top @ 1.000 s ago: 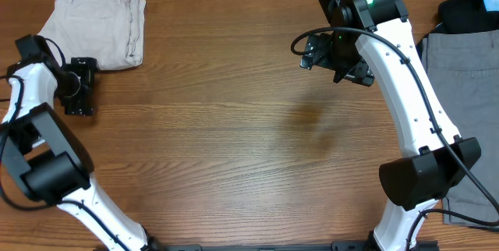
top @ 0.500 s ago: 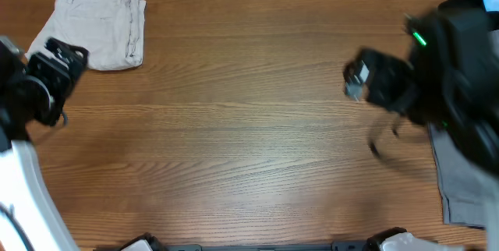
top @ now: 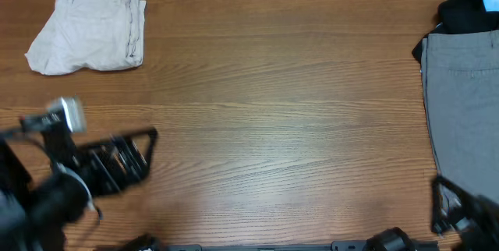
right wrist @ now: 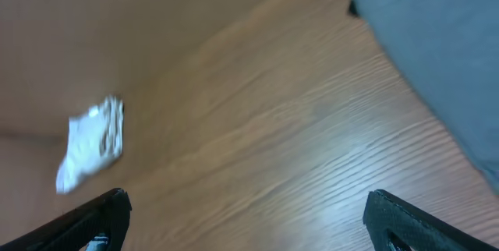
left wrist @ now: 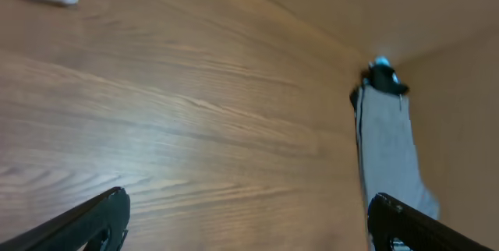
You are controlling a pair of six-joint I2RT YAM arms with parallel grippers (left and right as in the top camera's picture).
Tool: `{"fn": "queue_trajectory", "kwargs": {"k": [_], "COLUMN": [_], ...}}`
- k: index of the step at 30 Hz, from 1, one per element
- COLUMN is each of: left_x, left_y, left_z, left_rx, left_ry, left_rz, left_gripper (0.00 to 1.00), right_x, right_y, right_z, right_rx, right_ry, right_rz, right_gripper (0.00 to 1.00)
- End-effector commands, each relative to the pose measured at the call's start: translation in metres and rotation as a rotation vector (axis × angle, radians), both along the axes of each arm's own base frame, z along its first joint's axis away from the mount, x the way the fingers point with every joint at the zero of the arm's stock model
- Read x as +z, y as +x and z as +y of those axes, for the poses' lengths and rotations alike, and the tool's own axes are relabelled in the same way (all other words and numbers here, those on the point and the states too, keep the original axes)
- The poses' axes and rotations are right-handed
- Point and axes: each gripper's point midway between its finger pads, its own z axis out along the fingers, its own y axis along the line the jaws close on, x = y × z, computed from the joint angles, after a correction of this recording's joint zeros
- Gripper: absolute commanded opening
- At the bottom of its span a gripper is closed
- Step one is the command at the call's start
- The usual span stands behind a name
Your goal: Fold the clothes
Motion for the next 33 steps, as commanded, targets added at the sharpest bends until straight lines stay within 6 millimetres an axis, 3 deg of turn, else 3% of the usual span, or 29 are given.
{"fn": "queue_trajectory", "kwargs": {"k": [1, 9, 33], "left_x": [-0.001, -0.017, -0.018], "left_y": [-0.032, -0.061, -0.061], "left_z": [-0.029, -0.043, -0.043], "left_rx": [-0.147, -0.141, -0.141], "left_ry": [0.106, 0.155, 0.154], "left_rz": [-0.151, -0.216, -0.215], "left_gripper": [1.0, 1.0, 1.0], "right_x": [-0.007, -0.004, -0.004], "right_y": [-0.004, 0.001, 0.001], "right_z": [-0.025, -0.023, -0.023], "right_rx": [-0.141, -0.144, -0.143], "right_ry": [-0.006, -0.001, -0.001], "right_rz": [-0.036, -0.054, -0.053], "right_gripper": [1.0, 1.0, 1.0]}}
